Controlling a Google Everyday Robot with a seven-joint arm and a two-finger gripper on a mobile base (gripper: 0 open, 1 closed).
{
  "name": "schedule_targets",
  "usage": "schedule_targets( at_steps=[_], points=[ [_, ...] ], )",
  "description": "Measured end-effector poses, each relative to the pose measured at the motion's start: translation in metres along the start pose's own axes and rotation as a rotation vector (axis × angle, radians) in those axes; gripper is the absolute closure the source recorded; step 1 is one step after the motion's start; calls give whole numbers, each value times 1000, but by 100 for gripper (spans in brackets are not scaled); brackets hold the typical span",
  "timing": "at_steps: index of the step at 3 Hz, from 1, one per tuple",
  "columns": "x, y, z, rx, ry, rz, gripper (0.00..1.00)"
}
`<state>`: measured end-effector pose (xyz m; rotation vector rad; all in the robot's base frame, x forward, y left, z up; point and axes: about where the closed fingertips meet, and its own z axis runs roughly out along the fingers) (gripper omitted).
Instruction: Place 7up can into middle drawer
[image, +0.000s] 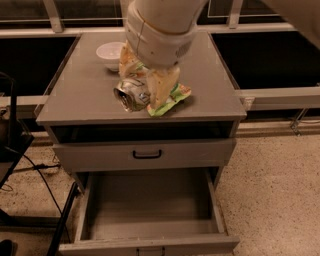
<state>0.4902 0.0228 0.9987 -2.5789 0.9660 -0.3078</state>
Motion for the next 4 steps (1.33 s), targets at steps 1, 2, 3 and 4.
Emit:
schedule_targets(
  at_steps=[1, 2, 3, 4],
  points=[
    [-7, 35, -9, 30, 44, 170, 100],
    [-8, 37, -12, 34, 51, 183, 100],
    [7, 44, 0, 46, -25, 279, 100],
    [-1, 63, 28, 52, -206, 489, 100]
  ],
)
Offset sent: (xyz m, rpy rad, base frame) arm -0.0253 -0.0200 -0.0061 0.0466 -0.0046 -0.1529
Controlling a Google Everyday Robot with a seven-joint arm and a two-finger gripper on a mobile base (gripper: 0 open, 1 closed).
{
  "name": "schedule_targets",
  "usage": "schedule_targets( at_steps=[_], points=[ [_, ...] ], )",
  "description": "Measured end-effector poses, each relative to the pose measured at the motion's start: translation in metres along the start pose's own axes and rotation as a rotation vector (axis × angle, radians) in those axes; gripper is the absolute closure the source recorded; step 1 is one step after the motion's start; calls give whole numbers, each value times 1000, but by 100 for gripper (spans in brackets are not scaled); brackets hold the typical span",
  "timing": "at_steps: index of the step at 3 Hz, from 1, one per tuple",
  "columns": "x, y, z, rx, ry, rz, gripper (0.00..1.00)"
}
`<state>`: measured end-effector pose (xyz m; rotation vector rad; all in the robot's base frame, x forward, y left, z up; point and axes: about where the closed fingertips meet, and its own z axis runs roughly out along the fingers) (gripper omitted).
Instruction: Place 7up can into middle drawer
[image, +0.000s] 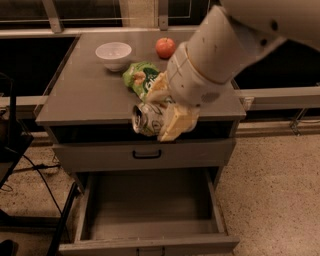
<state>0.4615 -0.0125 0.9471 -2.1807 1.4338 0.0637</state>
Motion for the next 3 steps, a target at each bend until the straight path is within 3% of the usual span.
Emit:
schedule_targets(
  at_steps=[1, 2, 3],
  points=[
    [-4, 22, 17, -1, -122, 155, 100],
    [-17, 50, 28, 70, -258, 327, 100],
    [-18, 61, 47, 185, -322, 367, 100]
  ],
)
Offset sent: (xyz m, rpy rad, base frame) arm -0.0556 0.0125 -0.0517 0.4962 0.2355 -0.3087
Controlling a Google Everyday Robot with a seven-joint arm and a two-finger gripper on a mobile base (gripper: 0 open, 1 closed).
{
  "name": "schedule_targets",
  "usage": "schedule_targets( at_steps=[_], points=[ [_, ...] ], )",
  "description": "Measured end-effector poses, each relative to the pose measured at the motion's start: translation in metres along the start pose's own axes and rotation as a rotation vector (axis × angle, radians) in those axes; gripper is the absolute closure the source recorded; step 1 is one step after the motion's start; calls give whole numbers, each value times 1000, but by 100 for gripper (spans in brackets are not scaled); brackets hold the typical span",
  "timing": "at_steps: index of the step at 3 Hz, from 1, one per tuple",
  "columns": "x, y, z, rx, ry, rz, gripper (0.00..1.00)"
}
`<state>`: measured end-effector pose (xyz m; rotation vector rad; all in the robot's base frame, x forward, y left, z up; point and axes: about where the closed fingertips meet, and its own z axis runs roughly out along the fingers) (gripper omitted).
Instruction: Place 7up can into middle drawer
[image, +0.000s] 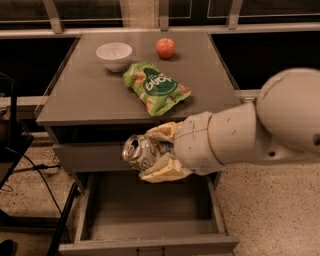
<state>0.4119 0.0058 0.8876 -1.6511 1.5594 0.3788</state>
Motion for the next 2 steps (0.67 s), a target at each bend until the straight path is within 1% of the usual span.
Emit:
schedule_targets(
  at_steps=[1, 2],
  points=[
    [11, 15, 31, 86, -53, 18, 100],
    [-3, 3, 37, 154, -83, -9, 100]
  ],
)
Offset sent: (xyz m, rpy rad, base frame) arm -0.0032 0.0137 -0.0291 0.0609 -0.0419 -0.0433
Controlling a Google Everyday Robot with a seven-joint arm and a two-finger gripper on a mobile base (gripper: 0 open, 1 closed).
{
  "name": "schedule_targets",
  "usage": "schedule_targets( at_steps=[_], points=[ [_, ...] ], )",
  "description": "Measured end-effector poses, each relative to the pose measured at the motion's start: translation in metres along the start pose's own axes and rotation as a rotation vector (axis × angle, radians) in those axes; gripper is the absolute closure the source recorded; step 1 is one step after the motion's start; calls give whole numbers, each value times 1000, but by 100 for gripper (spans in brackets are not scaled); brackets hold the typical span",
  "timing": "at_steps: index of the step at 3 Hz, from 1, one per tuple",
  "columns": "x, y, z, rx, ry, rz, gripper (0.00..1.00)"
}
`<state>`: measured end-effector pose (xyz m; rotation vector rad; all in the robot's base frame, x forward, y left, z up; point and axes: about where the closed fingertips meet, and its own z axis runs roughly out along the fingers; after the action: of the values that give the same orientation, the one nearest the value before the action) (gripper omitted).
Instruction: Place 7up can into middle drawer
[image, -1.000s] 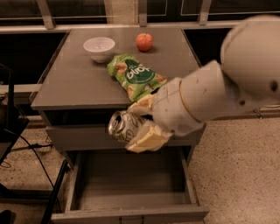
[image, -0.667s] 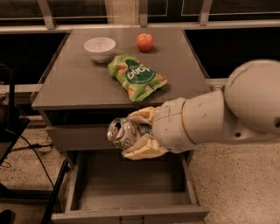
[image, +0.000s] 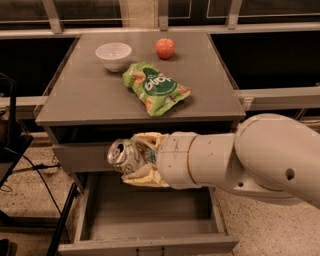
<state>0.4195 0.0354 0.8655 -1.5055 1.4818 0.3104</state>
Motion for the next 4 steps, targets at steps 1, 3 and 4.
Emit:
schedule_targets(
  at_steps=[1, 3, 4],
  points=[
    [22, 17, 7, -35, -10, 49, 100],
    [57, 55, 53, -72, -293, 191, 100],
    [61, 61, 80, -117, -461, 126, 100]
  ],
)
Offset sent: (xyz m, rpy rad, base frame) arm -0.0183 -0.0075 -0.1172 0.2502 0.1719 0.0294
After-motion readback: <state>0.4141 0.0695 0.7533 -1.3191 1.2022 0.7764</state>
